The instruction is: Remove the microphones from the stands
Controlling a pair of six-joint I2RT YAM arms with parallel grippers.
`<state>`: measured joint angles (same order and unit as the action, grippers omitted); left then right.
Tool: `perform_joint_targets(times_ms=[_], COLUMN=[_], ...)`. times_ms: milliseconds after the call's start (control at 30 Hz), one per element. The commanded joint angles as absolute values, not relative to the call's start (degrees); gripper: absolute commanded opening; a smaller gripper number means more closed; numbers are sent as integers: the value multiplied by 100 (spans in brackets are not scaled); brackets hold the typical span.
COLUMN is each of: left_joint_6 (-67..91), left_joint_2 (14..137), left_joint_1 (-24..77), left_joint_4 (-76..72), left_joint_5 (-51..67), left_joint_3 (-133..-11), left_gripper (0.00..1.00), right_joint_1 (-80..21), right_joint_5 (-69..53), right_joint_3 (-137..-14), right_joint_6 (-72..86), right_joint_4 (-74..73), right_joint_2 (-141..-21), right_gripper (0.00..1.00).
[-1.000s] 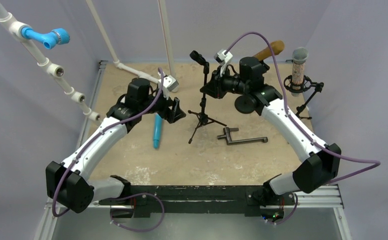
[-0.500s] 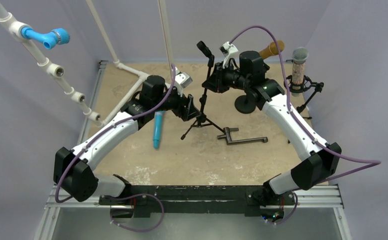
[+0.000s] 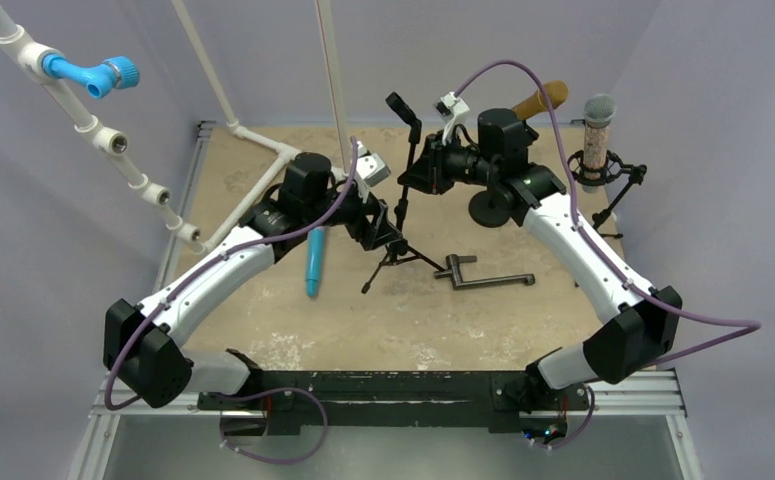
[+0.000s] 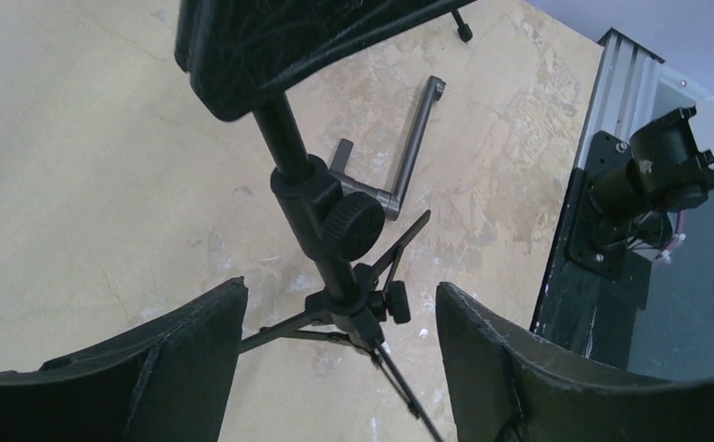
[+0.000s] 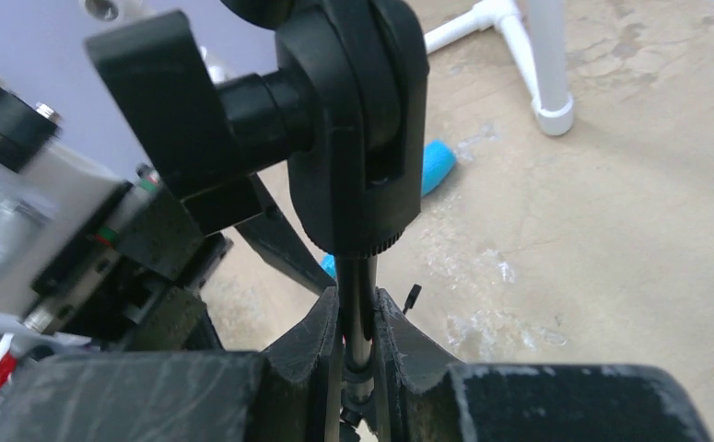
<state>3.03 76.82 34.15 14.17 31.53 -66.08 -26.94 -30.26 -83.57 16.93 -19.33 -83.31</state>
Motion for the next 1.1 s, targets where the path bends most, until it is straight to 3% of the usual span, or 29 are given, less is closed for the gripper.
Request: perform_joint_targets(times_ms=[0,633,1067], left_joint_6=[-392,-1076,-1655], left_joint_2=[7272,7175,7243], left_joint_1=[3196,3105,3063], left_joint_4=[1680,2025,2054], left_joint_5=[3741,5321,6682], left_joint_3=[-6909,-6951,-6743], left_gripper=[73,72,65], right_joint_1=[-2664,-2615,-2610], right_joint_5=[-3767,-6135,-7627], right_joint_3=[-8242,-8022,-7803], right_joint_6=[1371,997,1882], right_joint_4=[-1341,-630,844], right_joint_2=[-7944,-7849,-7858], right_gripper=[0,0,0])
